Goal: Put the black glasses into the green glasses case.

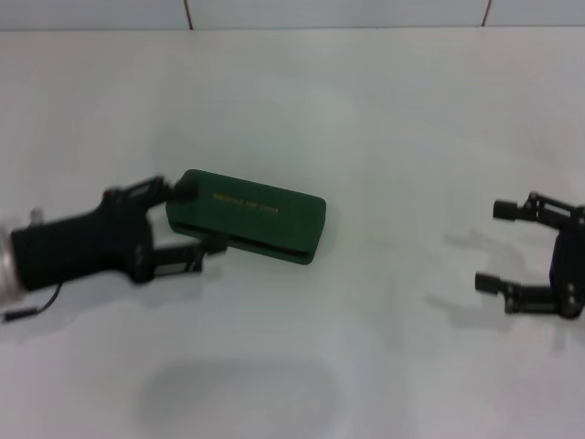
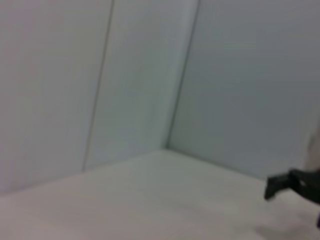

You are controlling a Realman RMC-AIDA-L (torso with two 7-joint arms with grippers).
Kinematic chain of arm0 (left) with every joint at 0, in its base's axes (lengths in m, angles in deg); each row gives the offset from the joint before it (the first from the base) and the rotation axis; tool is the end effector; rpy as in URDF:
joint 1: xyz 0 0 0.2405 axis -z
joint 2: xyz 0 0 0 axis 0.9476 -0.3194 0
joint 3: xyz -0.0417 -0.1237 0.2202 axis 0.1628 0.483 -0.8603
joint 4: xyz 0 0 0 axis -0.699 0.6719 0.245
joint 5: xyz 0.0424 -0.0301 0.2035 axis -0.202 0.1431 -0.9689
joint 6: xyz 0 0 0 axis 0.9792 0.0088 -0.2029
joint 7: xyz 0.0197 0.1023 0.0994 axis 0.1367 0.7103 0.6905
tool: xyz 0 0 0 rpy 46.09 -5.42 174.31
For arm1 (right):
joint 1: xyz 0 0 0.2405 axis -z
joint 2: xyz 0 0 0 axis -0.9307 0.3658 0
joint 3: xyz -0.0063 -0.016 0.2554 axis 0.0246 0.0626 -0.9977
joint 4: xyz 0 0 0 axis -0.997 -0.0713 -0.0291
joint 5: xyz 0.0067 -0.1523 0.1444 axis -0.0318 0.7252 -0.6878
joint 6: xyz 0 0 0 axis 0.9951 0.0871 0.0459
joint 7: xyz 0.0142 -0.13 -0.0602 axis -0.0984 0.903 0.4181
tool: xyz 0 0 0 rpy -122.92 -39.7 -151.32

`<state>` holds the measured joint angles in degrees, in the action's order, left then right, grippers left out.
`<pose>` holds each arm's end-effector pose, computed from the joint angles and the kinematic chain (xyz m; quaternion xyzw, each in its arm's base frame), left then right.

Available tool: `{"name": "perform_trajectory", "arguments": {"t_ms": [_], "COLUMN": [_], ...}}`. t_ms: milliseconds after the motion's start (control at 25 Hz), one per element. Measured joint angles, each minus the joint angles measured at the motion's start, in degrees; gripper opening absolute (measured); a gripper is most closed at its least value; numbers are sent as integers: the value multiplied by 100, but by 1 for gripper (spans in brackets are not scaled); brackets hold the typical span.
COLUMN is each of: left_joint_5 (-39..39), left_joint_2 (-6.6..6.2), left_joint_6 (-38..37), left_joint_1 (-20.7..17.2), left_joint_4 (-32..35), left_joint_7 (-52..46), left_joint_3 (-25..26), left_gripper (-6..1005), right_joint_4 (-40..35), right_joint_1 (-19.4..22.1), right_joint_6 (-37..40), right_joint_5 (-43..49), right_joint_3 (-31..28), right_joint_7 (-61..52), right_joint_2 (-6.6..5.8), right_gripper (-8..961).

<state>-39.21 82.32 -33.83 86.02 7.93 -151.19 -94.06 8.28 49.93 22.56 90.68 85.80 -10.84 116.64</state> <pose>-0.2964 0.2769 0.0150 -0.9175 -0.1968 -0.3034 0.1654 0.2920 0.2837 0.0154 -0.9455 0.0476 0.2696 0.1764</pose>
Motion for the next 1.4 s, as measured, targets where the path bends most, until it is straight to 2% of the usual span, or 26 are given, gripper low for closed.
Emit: {"name": "perform_trajectory", "arguments": {"t_ms": [120, 280, 520, 800, 1120, 1400], "left_joint_5": [-527, -809, -848, -941, -1064, -1087], "left_joint_2": [-35, -4, 9, -46, -94, -89], "left_joint_6": [-230, -282, -366, -644, -883, -891], "left_joint_1": [-198, -432, -549, -520, -498, -521], "left_joint_4": [6, 7, -11, 6, 7, 3], "left_joint_7": [204, 519, 656, 596, 542, 543], "left_joint_3": [213, 282, 297, 302, 303, 303], "left_gripper": [808, 894, 894, 893, 893, 888], "right_joint_4": [0, 39, 61, 25, 19, 4], "right_joint_1": [40, 57, 60, -18, -459, -543], "right_joint_6": [228, 296, 369, 417, 420, 374], "right_joint_5": [130, 381, 562, 567, 846, 870], "right_joint_3": [19, 19, 39, 45, 57, 62], "right_joint_7": [65, 138, 142, 111, -119, -137], "right_joint_2": [-6, 31, 56, 11, 8, 24], "right_gripper": [773, 884, 886, 887, 886, 886]}}
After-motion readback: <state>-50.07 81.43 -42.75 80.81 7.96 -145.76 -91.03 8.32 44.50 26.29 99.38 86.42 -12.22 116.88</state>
